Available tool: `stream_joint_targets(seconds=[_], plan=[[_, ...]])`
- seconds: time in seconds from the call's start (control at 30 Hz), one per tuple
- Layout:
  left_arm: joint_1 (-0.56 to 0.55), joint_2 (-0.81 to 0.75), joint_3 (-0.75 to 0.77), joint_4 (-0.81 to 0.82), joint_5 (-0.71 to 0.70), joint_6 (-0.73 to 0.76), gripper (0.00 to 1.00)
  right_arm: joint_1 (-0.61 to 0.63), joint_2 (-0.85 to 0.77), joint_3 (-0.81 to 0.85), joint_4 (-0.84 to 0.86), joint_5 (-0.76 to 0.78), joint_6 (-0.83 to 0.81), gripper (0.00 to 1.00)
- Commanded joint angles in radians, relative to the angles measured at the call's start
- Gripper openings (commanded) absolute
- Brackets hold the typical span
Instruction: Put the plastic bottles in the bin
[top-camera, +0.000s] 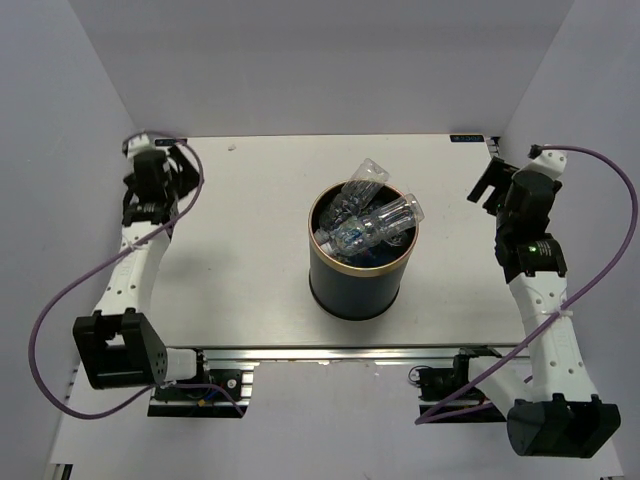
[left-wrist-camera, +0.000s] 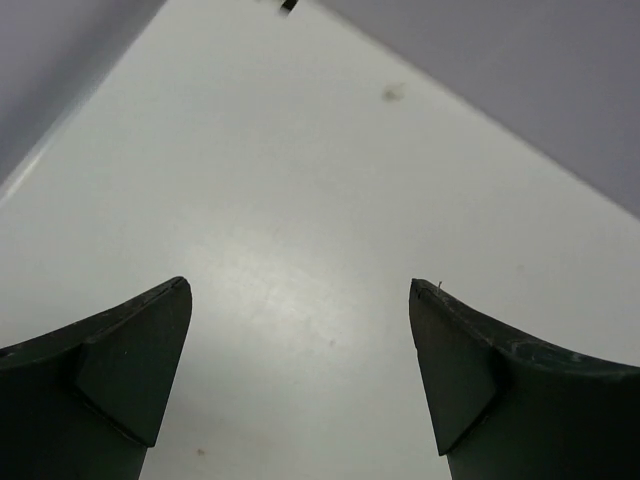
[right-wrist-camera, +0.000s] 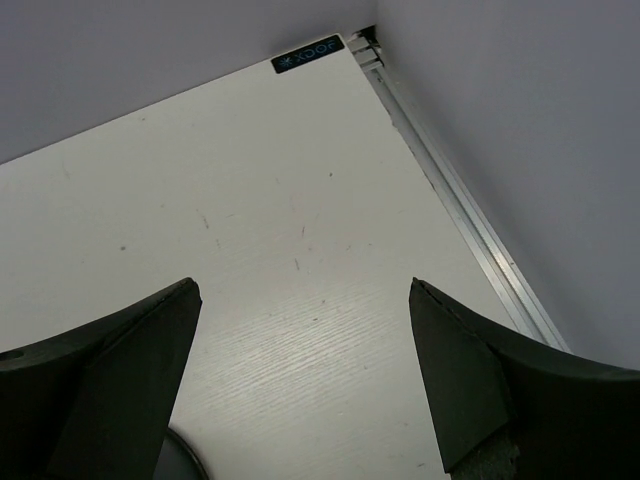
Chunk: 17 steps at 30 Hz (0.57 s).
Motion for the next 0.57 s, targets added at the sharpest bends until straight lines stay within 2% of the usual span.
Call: stream_joint_targets(seconds=[0.0, 0.2, 0.43, 0.53], plan=[[0.04, -0.146, -0.222, 0.112, 0.04, -0.146, 0.98, -0.084, -0.004, -0.021, 0.05, 0.014, 0.054, 0.89], [0.041, -0.254, -0.324, 0.046, -0.107, -0.166, 0.98, -0.162, -0.01, -0.11, 0.124, -0.038, 0.091, 0.89], [0.04, -0.341, -0.335, 0.037, -0.126, -0.166, 0.98, -0.164, -0.122, -0.268, 0.265, -0.092, 0.099, 0.9], [0.04, -0.361, -0.34, 0.044, -0.124, -0.172, 0.98, -0.164, -0.126, -0.265, 0.262, -0.106, 0.102, 0.89]])
